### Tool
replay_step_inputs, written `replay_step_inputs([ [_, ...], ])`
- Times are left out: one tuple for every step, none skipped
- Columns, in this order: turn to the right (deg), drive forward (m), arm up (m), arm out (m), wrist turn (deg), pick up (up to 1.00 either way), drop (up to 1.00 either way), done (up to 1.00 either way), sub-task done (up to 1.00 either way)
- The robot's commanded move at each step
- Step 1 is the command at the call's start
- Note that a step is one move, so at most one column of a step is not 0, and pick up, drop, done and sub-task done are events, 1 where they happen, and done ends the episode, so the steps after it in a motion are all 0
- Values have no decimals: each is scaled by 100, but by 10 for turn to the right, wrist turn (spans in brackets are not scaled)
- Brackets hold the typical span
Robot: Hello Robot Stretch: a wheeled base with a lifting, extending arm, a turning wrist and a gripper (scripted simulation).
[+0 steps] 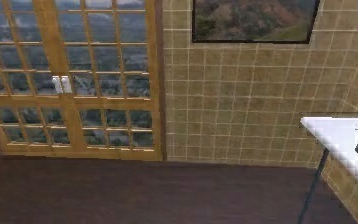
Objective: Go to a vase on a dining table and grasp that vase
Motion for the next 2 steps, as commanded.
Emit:
replay_step_inputs([
  [30,0,0,0,0,0,0,0,0],
  [0,55,0,0,0,0,0,0,0],
])
